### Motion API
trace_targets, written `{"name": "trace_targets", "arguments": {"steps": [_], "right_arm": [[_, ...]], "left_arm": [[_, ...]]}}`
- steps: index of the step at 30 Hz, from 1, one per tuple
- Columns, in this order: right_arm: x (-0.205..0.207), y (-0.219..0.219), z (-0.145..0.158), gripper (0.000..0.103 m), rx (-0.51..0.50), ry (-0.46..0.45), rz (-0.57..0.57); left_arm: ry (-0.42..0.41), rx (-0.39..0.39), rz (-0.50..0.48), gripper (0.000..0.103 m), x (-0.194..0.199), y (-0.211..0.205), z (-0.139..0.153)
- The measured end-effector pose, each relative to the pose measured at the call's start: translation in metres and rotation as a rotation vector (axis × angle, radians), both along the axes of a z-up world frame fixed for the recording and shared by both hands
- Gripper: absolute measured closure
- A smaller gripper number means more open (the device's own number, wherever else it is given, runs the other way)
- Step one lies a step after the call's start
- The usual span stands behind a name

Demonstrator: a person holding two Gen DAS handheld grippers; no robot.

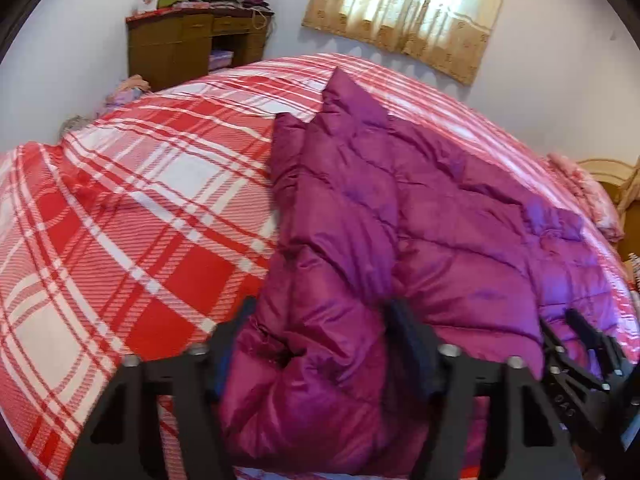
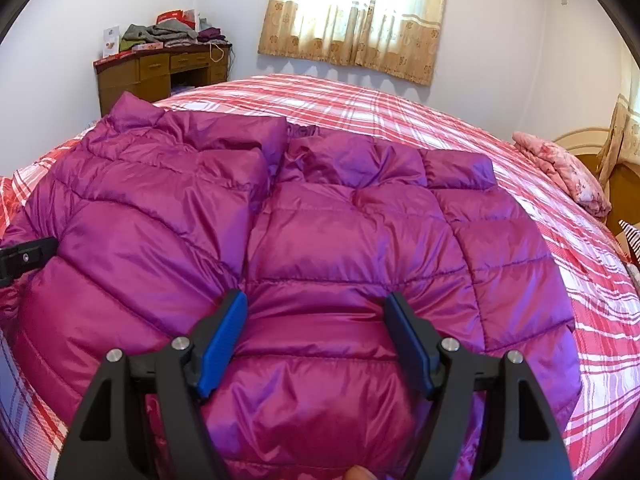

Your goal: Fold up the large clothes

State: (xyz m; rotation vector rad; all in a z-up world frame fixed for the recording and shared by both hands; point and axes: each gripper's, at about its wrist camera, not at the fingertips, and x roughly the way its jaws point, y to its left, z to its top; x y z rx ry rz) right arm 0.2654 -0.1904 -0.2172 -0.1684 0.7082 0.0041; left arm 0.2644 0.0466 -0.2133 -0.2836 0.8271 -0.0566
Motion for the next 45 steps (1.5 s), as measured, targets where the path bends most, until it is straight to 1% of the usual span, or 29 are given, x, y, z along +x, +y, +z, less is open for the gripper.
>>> {"name": "trace_targets", "arguments": {"steps": [1, 2, 3, 5, 8, 14, 18, 22, 25, 31, 37, 41, 43, 45], "right_arm": [[0.0, 0.0, 0.0, 0.028, 0.002, -0.001, 0.0], [-0.001, 0.001, -0.001, 0.028, 0.003, -0.002, 0.0], [-0.002, 0.001, -0.001, 0.028, 0.003, -0.003, -0.001], [-0.002, 0.001, -0.001, 0.028, 0.002, -0.001, -0.001], [-0.002, 0.001, -0.001, 0.028, 0.0, 0.002, -0.001], [0.0, 0.006, 0.0, 0.028, -0.034, 0.005, -0.003], [-0.001, 0.01, 0.0, 0.029, -0.053, 0.003, -0.007], [-0.003, 0.016, -0.001, 0.029, -0.085, 0.001, -0.019], [-0.005, 0.021, -0.002, 0.029, -0.097, -0.002, -0.028], [-0.013, 0.038, -0.003, 0.029, -0.092, -0.008, -0.012], [-0.021, 0.056, -0.003, 0.028, -0.055, -0.01, 0.038], [-0.023, 0.062, 0.002, 0.028, -0.021, -0.001, 0.093], [-0.025, 0.058, 0.009, 0.027, 0.012, 0.008, 0.121], [-0.034, 0.048, 0.021, 0.019, 0.067, -0.021, 0.126]], "left_arm": [[-0.003, -0.022, -0.017, 0.064, -0.001, -0.001, 0.0], [-0.004, -0.048, -0.038, 0.076, -0.002, -0.002, 0.0], [-0.007, -0.058, -0.042, 0.078, -0.003, -0.001, 0.002], [-0.013, -0.053, -0.044, 0.086, -0.005, -0.004, 0.005], [-0.025, -0.051, -0.057, 0.091, -0.009, -0.005, 0.011], [-0.05, -0.103, -0.065, 0.093, -0.016, 0.008, 0.019], [-0.058, -0.145, -0.052, 0.093, -0.019, 0.016, 0.022], [-0.078, -0.147, -0.054, 0.094, -0.027, 0.017, 0.026], [-0.08, -0.176, -0.052, 0.094, -0.033, 0.024, 0.029], [-0.083, -0.182, -0.014, 0.094, -0.045, 0.041, 0.038], [-0.101, -0.183, 0.036, 0.094, -0.056, 0.057, 0.053], [-0.123, -0.155, 0.055, 0.094, -0.063, 0.059, 0.068], [-0.145, -0.13, 0.054, 0.094, -0.067, 0.059, 0.08], [-0.172, -0.102, 0.042, 0.094, -0.069, 0.055, 0.093]]}}
